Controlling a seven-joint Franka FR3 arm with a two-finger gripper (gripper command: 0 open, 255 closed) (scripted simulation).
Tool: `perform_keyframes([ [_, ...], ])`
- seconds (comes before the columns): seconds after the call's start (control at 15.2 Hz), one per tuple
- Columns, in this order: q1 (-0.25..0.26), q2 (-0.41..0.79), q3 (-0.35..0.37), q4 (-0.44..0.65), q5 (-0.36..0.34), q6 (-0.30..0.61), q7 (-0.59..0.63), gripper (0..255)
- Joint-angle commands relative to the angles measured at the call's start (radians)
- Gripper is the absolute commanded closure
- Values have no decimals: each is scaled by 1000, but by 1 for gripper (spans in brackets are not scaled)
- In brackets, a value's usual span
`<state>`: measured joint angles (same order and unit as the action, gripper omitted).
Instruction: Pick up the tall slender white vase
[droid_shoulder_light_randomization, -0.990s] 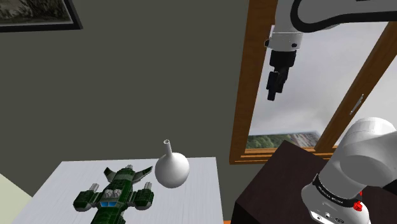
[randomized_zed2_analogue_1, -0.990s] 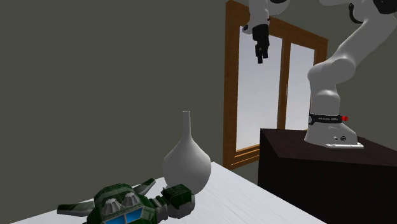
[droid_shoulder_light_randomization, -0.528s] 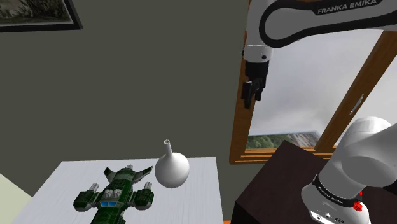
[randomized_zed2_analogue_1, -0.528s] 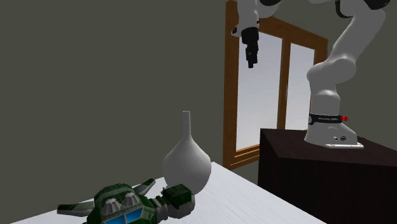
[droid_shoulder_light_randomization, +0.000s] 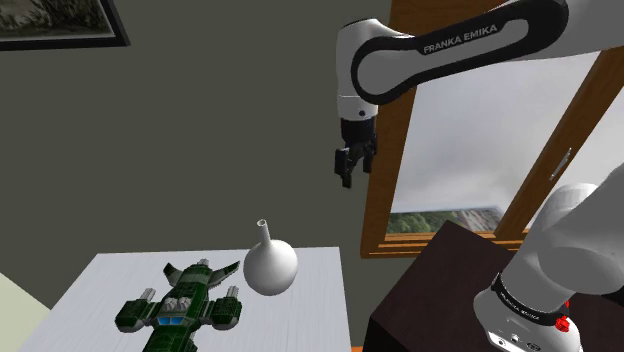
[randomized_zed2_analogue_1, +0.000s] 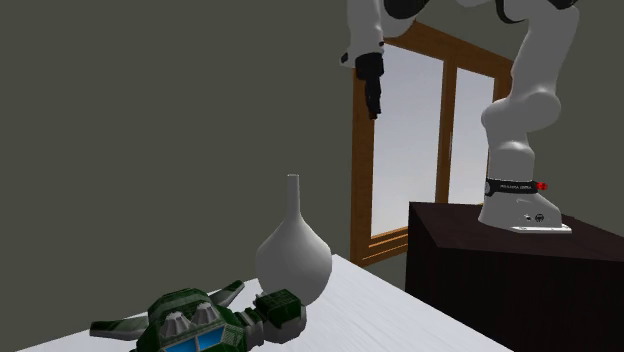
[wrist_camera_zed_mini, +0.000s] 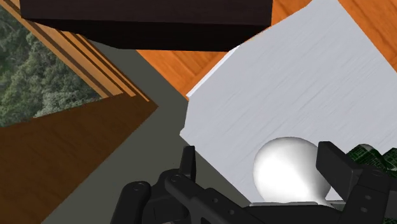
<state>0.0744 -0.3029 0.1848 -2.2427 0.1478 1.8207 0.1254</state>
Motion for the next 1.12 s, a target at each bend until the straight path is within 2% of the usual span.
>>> perform_keyframes([
  [0.0,10,79,29,50,-4,28,45,0],
  [0.53,54,391,97,283,-76,90,203,0],
  [1.06,141,727,108,616,-176,63,342,0],
])
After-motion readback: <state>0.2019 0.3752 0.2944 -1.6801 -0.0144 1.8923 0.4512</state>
